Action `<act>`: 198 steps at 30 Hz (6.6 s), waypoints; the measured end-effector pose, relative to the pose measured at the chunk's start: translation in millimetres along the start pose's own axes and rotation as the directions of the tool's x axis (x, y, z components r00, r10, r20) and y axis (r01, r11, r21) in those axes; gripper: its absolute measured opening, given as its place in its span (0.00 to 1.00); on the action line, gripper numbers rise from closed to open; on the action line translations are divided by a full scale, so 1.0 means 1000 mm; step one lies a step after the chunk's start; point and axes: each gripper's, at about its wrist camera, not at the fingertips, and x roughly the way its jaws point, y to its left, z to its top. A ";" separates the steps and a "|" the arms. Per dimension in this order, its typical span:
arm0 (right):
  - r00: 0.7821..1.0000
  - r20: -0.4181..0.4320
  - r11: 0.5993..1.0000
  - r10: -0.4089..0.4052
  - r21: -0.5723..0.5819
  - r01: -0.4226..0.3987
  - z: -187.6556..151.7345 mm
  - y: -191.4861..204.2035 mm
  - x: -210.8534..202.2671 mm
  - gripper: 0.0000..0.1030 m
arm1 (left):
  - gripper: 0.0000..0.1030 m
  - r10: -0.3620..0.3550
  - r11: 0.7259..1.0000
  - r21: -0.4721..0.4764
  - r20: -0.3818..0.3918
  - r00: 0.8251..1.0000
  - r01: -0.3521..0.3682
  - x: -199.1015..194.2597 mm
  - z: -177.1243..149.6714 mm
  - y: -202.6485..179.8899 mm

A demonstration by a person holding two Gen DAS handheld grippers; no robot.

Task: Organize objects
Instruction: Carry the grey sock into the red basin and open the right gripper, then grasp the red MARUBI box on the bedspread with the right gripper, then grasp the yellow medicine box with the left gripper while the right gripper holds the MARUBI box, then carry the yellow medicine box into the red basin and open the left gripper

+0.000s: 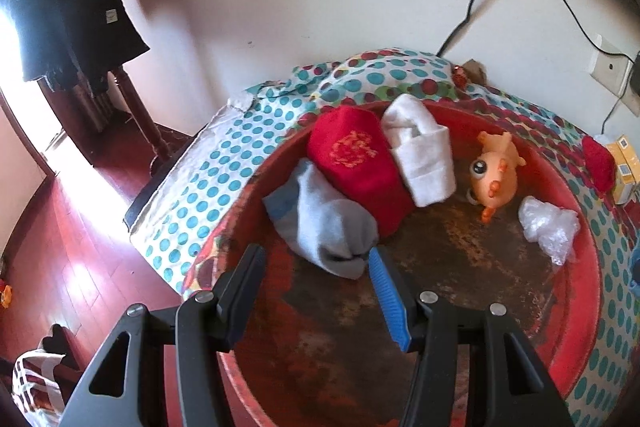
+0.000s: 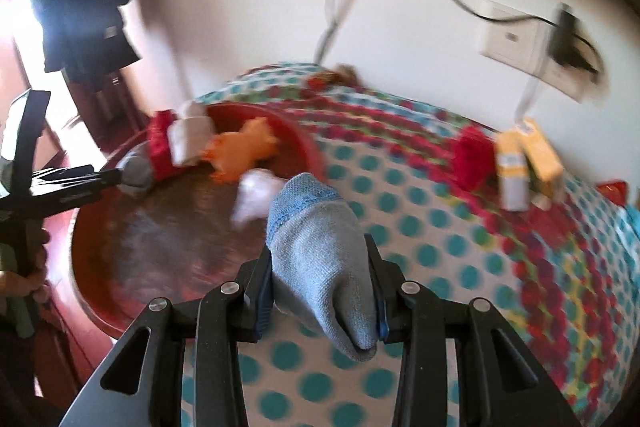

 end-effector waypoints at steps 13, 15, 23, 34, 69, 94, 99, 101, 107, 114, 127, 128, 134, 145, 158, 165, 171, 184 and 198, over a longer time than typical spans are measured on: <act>0.992 -0.101 0.993 0.075 -0.083 -0.084 0.004 0.057 0.054 0.35 | 0.54 -0.004 0.999 -0.040 -0.013 1.000 0.004 0.005 0.001 0.017; 0.990 -0.121 0.993 0.070 -0.088 -0.081 0.003 0.059 0.061 0.35 | 0.54 -0.005 0.999 -0.037 -0.020 1.000 0.004 0.007 0.001 0.016; 0.985 -0.161 0.991 0.053 -0.117 -0.072 0.000 0.060 0.077 0.40 | 0.54 -0.008 1.000 -0.029 -0.026 1.000 0.008 0.011 0.001 0.013; 0.994 -0.054 0.992 0.096 -0.073 -0.100 0.004 0.029 0.032 0.58 | 0.54 0.005 1.000 -0.011 -0.035 0.999 -0.005 0.015 -0.001 0.007; 0.997 -0.080 0.995 -0.006 0.095 0.014 -0.009 -0.279 0.071 0.27 | 0.54 -0.138 0.966 0.206 -0.092 0.986 0.155 -0.047 0.003 -0.141; 0.996 -0.073 0.977 -0.059 0.202 0.073 -0.077 -0.281 0.005 0.29 | 0.54 -0.507 0.786 0.241 -0.273 0.817 0.569 0.032 0.037 -0.404; 0.997 -0.067 0.975 -0.043 0.216 0.057 -0.078 -0.284 0.004 0.29 | 0.54 -0.546 0.779 0.187 -0.265 0.795 0.598 0.043 0.051 -0.415; 0.997 -0.068 0.975 -0.043 0.216 0.057 -0.077 -0.284 0.005 0.29 | 0.54 -0.546 0.780 0.166 -0.288 0.786 0.603 0.052 0.056 -0.421; 0.998 -0.063 0.973 -0.031 0.227 0.045 -0.078 -0.285 0.004 0.29 | 0.54 -0.627 0.744 0.043 -0.303 0.718 0.667 0.070 0.069 -0.421; 0.998 -0.061 0.971 -0.024 0.234 0.038 -0.078 -0.285 0.003 0.29 | 0.30 -0.585 0.765 0.105 -0.299 0.754 0.635 0.066 0.068 -0.430; 0.994 -0.079 0.978 -0.078 0.187 0.091 -0.075 -0.277 0.007 0.28 | 0.30 -0.457 0.785 0.351 -0.229 0.860 0.511 0.008 0.026 -0.413; 0.993 -0.080 0.978 -0.082 0.184 0.095 -0.075 -0.277 0.007 0.28 | 0.30 -0.448 0.787 0.357 -0.230 0.864 0.503 0.005 0.021 -0.410; 0.991 -0.085 0.979 -0.106 0.164 0.119 -0.075 -0.274 0.009 0.27 | 0.30 -0.395 0.799 0.388 -0.235 0.888 0.459 -0.011 -0.009 -0.386; 0.983 -0.099 0.979 -0.153 0.122 0.165 -0.073 -0.267 0.011 0.27 | 0.30 -0.391 0.799 0.397 -0.227 0.892 0.452 -0.045 -0.037 -0.343; 0.981 -0.102 0.978 -0.164 0.112 0.175 -0.073 -0.266 0.011 0.27 | 0.30 -0.339 0.836 0.403 -0.150 0.929 0.371 -0.080 -0.030 -0.278; 0.980 -0.103 0.977 -0.171 0.107 0.182 -0.072 -0.266 0.012 0.27 | 0.30 -0.288 0.880 0.363 -0.107 0.952 0.307 -0.084 -0.021 -0.229; 0.979 -0.103 0.977 -0.175 0.107 0.186 -0.072 -0.266 0.012 0.27 | 0.30 -0.241 0.919 0.299 -0.094 0.966 0.258 -0.079 -0.013 -0.183; 0.978 -0.104 0.976 -0.181 0.102 0.192 -0.073 -0.265 0.012 0.27 | 0.30 -0.133 0.957 0.238 -0.145 0.980 0.165 -0.036 -0.015 -0.114; 0.977 -0.104 0.976 -0.184 0.101 0.194 -0.072 -0.265 0.012 0.27 | 0.30 -0.085 0.971 0.205 -0.193 0.978 0.125 0.003 -0.022 -0.064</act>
